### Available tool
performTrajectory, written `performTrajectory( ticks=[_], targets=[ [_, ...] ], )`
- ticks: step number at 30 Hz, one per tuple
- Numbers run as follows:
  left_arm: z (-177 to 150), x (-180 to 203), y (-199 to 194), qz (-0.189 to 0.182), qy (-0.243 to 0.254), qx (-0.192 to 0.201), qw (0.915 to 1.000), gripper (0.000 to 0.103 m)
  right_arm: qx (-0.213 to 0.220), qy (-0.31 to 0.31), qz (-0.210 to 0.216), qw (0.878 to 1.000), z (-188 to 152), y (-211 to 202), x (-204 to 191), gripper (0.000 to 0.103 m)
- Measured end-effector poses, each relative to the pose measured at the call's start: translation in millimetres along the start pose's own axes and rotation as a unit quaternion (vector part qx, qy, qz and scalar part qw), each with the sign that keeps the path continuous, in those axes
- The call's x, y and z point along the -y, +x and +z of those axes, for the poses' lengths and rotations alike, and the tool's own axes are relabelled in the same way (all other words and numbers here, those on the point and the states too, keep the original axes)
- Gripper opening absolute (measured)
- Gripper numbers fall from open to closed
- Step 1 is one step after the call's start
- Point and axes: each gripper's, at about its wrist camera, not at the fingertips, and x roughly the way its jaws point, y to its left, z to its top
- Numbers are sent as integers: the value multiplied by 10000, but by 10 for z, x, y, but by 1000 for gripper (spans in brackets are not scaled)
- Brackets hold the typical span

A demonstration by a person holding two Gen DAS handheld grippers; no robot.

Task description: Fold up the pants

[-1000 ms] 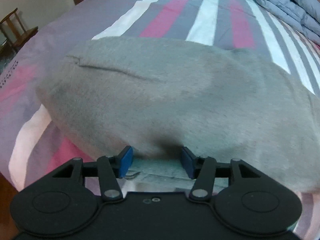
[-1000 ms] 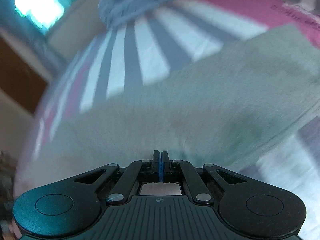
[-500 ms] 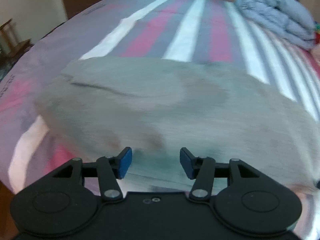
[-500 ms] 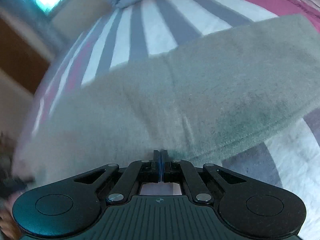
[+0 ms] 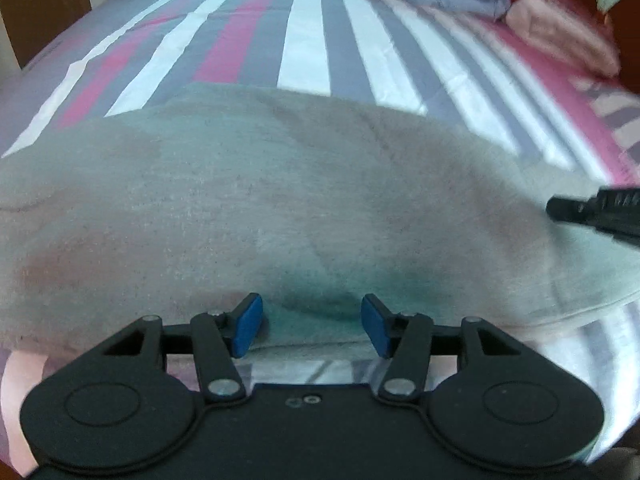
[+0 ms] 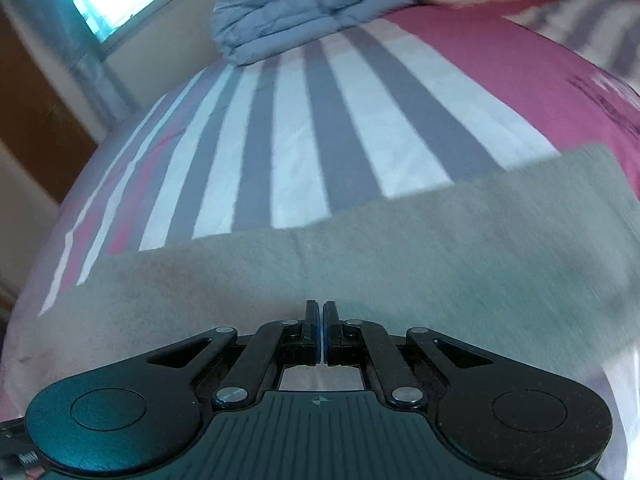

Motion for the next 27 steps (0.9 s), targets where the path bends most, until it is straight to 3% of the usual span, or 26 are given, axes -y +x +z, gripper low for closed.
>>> performTrajectory(
  ticks=[2, 4, 7, 8, 11, 13, 15, 18, 21, 27],
  targets=[
    [-65, 9, 45, 48, 111, 5, 9999, 49, -127, -82, 2, 9999, 5, 161, -3, 1],
    [-133, -1, 28, 73, 272, 56, 9996, 50, -210, -343, -397, 9984, -87, 276, 120, 0],
    [-139, -48, -20, 33, 280, -9, 9996, 49, -83, 772, -78, 9969, -191, 179, 728, 0],
    [-105, -60, -55, 61, 272, -48, 9996, 49, -85, 803, -72, 9967, -193, 133, 800, 0],
    [73, 87, -225, 184, 504, 257, 9982, 45, 40, 97, -513, 9986, -173, -69, 706, 0],
    [175, 248, -265, 131, 650, 415, 9969, 48, 385, 109, -564, 9976, -167, -234, 787, 0],
    [234, 367, -164, 15, 666, 249, 9975, 48, 441, 453, -699, 9956, -204, -321, 972, 0],
    [174, 402, 96, 160, 745, -145, 9970, 51, 363, 883, -474, 9943, -335, -487, 1247, 0],
    [118, 342, 90, 218, 744, -9, 9970, 59, 500, 1644, -399, 9843, -445, -775, 1662, 0],
    [93, 293, 40, 262, 590, -8, 9979, 60, 540, 2414, -636, 9668, -544, -1066, 2185, 0]
  ],
)
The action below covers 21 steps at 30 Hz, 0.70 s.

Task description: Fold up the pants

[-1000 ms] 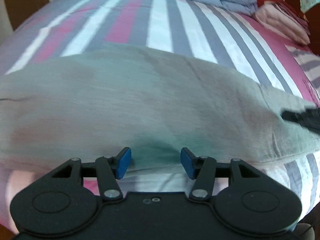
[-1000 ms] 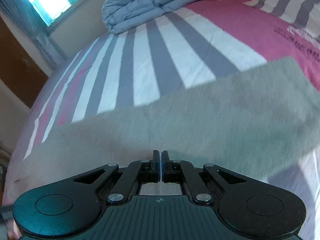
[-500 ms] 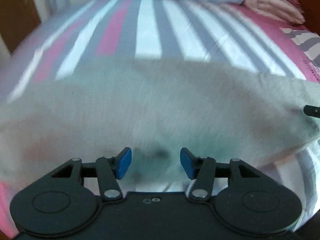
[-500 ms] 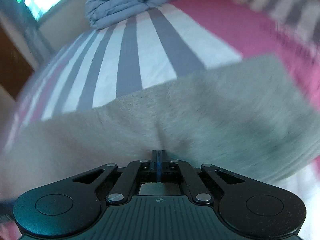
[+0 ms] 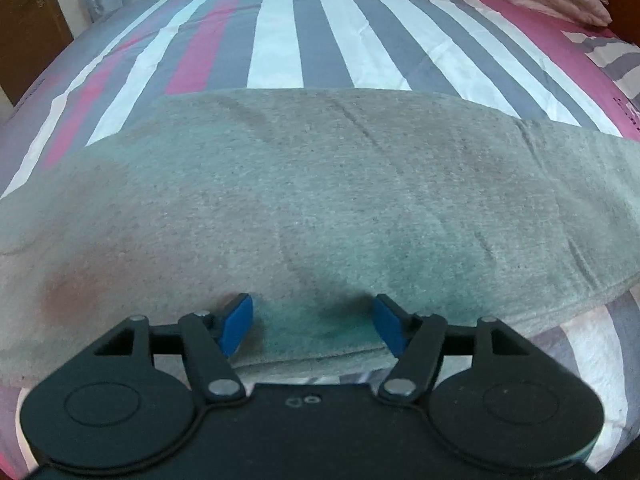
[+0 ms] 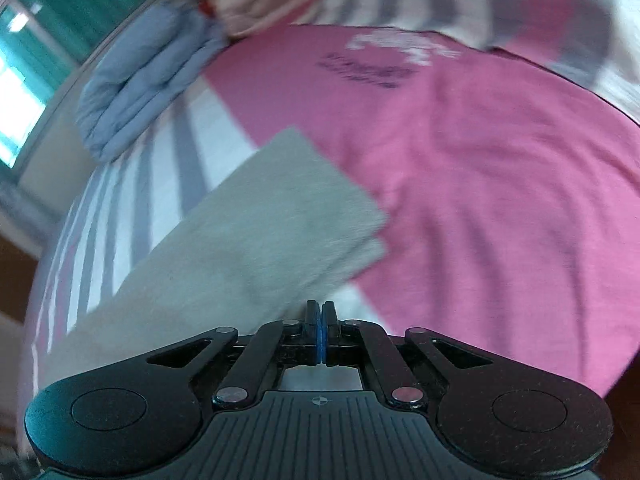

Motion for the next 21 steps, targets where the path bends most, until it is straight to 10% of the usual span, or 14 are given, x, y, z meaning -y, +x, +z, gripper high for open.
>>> performTrajectory(
  ticks=[12, 14, 15, 18, 21],
  targets=[
    [-14, -21, -24, 40, -67, 4, 10000, 64, 107, 1209, 335, 9920, 148, -156, 321, 7],
    [-15, -15, -28, 56, -61, 11, 10000, 64, 255, 1322, 421, 9900, 141, -222, 320, 73],
    [-16, -18, -31, 52, -69, 12, 10000, 64, 348, 1257, 400, 9907, 147, -239, 278, 84],
    [-20, -39, -39, 26, -131, 0, 9999, 65, 421, 891, 41, 9951, 181, -194, 135, 69],
    [-28, -57, -38, 1, -143, 6, 9999, 65, 394, 966, -106, 9945, 161, -155, 142, 21]
  ],
)
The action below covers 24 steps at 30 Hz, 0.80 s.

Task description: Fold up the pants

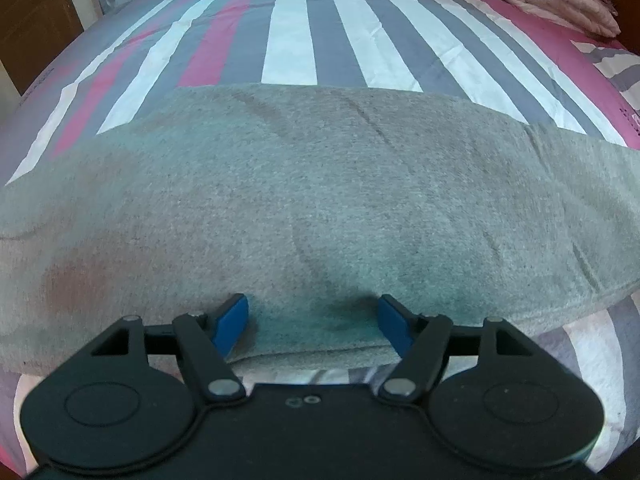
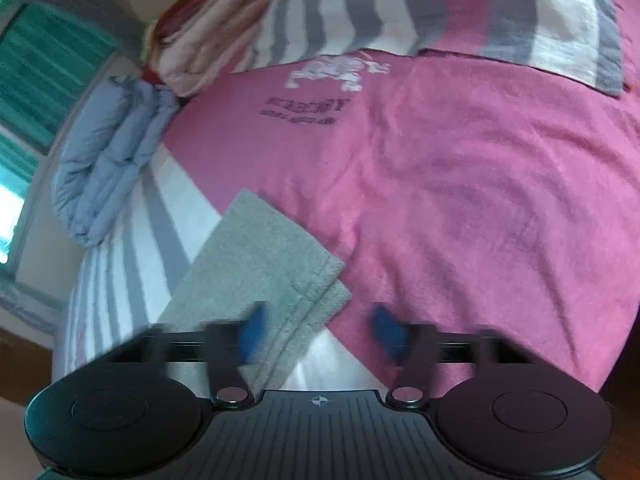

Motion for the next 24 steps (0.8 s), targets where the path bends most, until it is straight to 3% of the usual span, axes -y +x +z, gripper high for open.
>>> performTrajectory(
  ticks=[4, 13, 14, 16, 18, 20, 21, 22, 24],
  targets=[
    [1, 9, 15, 38, 17, -4, 10000, 67, -167, 20, 196, 9997, -44, 47, 17, 19],
    [-4, -25, 23, 19, -9, 3, 10000, 72, -88, 187, 256, 9995, -5, 231, -82, 18],
    [-5, -22, 26, 23, -5, 4, 10000, 72, -4, 155, 319, 9994, -12, 198, -94, 11],
    [-9, -24, 24, 18, 1, 13, 10000, 72, 259, -211, 262, 9991, -29, 91, -184, 9],
    [-17, -23, 21, 27, 11, 27, 10000, 72, 825, -932, 279, 9918, -71, -143, -381, 4],
    [-29, -14, 23, 57, 2, 48, 10000, 73, 1767, -2110, -134, 9613, -185, -352, -600, 0],
    [-36, -4, 20, 80, 18, 64, 9999, 73, 1632, -2065, -483, 9635, -132, -255, -532, 0],
    [-43, -2, 10, 88, 15, 74, 9999, 73, 1200, -1604, -649, 9776, -38, -123, -368, 0],
    [-46, -18, -1, 64, -13, 73, 10000, 73, 1082, -1026, -622, 9869, 12, -98, -129, 0]
  ],
)
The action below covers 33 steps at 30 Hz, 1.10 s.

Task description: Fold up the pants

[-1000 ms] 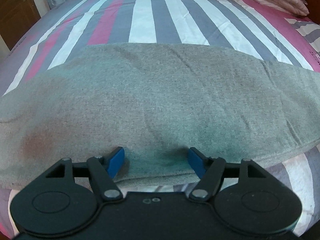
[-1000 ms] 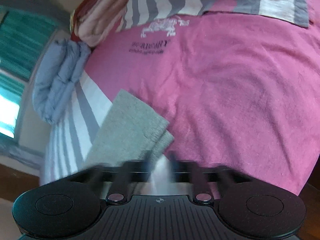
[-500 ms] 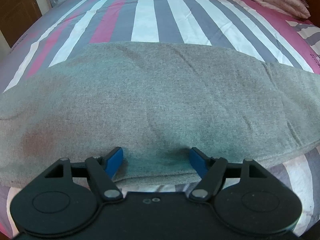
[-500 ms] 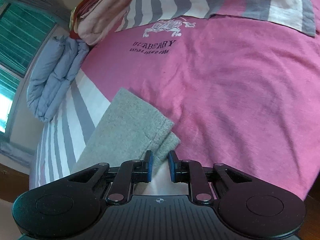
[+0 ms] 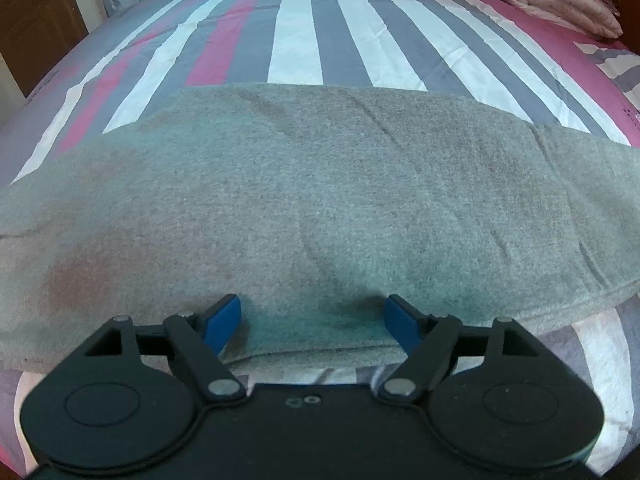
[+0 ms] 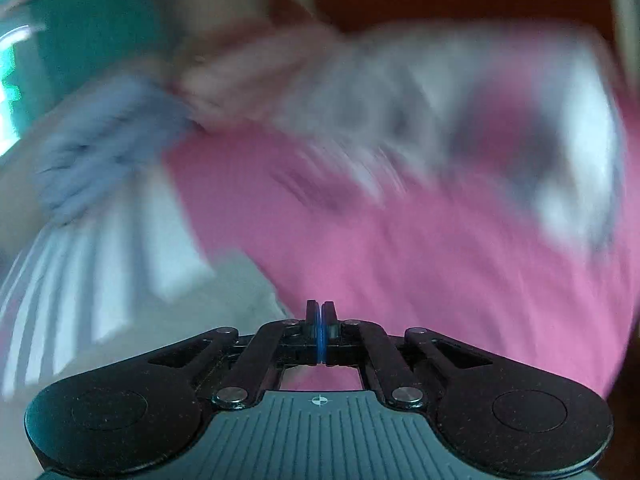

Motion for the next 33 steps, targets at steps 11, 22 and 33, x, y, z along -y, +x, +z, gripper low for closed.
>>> performTrajectory(
  ticks=[11, 22, 33],
  targets=[
    [-42, -315, -105, 84, -152, -80, 9998, 74, -1629, 811, 1335, 9742, -269, 100, -420, 0],
    [-131, -860, -167, 194, -679, -162, 9974, 73, -1768, 909, 1011, 9748, -351, 110, -429, 3],
    [-154, -872, -187, 211, -702, -129, 9972, 73, -1481, 904, 993, 9798, -396, 47, -561, 53]
  ],
)
